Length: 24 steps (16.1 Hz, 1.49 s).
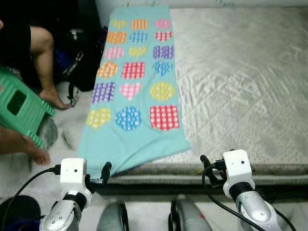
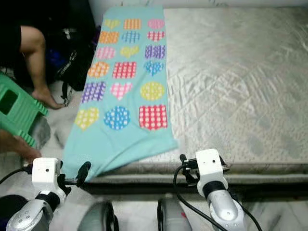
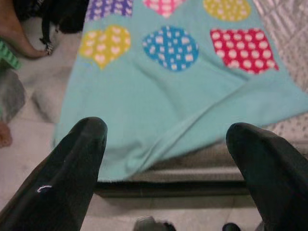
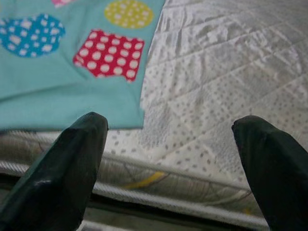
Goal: Clean up the room
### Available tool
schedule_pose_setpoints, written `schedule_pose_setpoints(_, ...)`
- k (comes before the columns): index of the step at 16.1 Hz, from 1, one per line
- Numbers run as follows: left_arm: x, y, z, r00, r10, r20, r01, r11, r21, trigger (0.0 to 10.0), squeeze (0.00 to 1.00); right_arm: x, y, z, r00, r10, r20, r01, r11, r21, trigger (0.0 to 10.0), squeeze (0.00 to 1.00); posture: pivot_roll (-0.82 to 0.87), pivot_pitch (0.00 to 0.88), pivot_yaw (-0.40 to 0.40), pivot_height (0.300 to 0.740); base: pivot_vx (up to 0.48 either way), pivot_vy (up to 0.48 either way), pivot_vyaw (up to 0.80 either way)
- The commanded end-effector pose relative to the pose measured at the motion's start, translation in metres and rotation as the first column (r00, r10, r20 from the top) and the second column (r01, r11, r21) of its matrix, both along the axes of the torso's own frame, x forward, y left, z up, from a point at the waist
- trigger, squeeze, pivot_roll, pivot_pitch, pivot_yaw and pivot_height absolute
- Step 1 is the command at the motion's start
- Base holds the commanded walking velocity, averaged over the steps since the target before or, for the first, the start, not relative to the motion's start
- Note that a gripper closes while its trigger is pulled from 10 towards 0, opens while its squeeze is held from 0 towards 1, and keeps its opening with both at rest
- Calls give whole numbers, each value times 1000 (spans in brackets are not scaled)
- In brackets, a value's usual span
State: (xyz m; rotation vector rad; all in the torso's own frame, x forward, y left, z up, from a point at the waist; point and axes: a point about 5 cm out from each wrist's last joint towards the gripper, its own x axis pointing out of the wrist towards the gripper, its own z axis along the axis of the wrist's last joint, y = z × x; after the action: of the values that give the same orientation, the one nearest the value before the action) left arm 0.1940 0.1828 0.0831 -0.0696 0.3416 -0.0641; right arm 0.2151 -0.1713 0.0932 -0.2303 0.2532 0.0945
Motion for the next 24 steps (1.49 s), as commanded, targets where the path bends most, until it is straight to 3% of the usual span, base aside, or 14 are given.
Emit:
schedule_pose_setpoints(1, -2, 2, -2, 1000, 2, -19, -2, 1000, 8, 10000, 0, -2, 1, -1, 1000, 4, -8, -4, 1000, 9, 10000, 0, -108, 202, 34, 596, 0, 0, 0)
schedule_pose_setpoints(24, 0, -7, 4, 999, -41, 24, 42, 998, -38, 10000, 0, 6, 8, 1, 998, 56, 34, -58, 997, 44, 10000, 0, -108, 185, 37, 570, 0, 0, 0)
